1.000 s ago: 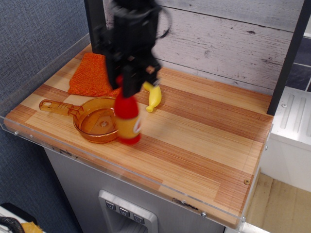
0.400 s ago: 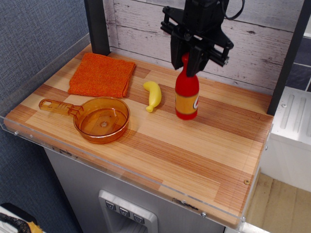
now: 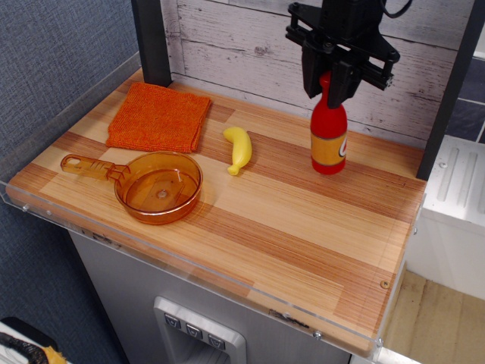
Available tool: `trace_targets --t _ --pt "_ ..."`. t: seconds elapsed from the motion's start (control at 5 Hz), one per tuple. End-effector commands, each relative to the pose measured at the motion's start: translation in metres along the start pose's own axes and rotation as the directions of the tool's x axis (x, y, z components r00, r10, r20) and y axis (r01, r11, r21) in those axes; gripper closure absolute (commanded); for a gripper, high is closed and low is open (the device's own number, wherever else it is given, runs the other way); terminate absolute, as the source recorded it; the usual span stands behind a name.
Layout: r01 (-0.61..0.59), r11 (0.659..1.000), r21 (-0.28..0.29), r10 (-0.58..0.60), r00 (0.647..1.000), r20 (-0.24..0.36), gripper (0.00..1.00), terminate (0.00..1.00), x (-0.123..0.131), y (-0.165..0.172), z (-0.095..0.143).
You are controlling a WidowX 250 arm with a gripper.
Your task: Move the bottle back against the wall behind the banana.
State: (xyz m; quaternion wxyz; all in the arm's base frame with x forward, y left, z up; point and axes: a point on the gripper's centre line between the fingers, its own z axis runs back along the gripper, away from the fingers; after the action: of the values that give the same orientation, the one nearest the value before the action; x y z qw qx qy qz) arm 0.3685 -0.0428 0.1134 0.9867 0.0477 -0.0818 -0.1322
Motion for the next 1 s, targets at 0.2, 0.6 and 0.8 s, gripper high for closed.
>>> trace_targets --t 0.2,0.6,0.8 --pt "0.026 0.999 0.043 -0.026 1.000 0.003 1.00 0.00 0.0253 -0.0059 -0.0017" --pt "0.032 0.999 0.031 -0.031 0.999 -0.020 0.00 0.00 0.0251 -0.0036 -0.0023" --pt "0.002 0.999 0.033 -0.001 1.000 -0.024 0.00 0.00 0.0233 -0.0005 0.0005"
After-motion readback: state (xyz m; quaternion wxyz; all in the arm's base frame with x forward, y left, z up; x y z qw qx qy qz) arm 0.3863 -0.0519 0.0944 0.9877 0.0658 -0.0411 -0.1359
